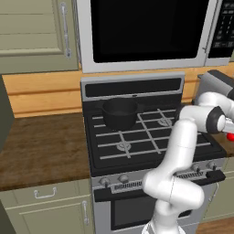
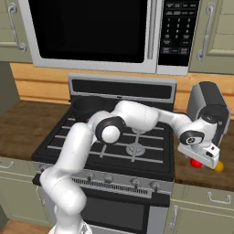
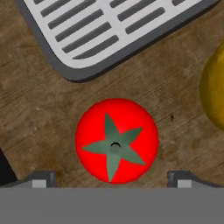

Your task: Put the lemon and tomato in the pot. Retrieve the spatula and lightly stir the vegetables in the pot.

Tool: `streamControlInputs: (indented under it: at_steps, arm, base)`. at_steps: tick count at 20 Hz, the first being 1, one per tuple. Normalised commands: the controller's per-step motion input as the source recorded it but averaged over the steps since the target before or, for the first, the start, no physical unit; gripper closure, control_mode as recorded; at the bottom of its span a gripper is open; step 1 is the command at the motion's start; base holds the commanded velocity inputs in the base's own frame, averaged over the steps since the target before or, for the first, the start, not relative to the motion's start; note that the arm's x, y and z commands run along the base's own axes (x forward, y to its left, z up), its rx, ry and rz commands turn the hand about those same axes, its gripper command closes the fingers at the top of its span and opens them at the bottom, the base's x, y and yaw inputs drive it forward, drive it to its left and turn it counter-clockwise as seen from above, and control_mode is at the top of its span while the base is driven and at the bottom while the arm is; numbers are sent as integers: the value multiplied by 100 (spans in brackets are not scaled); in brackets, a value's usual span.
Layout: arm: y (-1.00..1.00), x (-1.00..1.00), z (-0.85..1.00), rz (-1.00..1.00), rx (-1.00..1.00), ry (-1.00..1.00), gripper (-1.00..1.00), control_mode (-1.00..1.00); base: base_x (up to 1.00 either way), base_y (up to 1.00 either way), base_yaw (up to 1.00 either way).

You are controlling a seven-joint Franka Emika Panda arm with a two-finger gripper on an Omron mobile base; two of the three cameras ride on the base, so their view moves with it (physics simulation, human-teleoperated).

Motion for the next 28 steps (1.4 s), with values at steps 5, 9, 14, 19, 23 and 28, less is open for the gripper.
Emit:
streamControlInputs:
  at_steps: [5, 9, 14, 19, 23, 28]
  arm:
    - [-4, 21, -21, -5, 0, 0, -100, -100]
    - [-8, 23, -19, -6, -1, 0, -100, -100]
    - [-2, 5, -22, -5, -3, 0, -100, -100]
    - [3, -2, -12, -3, -5, 0, 100, -100]
    - [34, -27, 5, 0, -2, -3, 100, -100]
    - [84, -62, 52, 0, -2, -17, 100, -100]
  base:
    - [0, 0, 0]
    - [0, 0, 0]
    - [0, 0, 0]
    - [0, 0, 0]
    - [0, 0, 0]
    - [0, 0, 0]
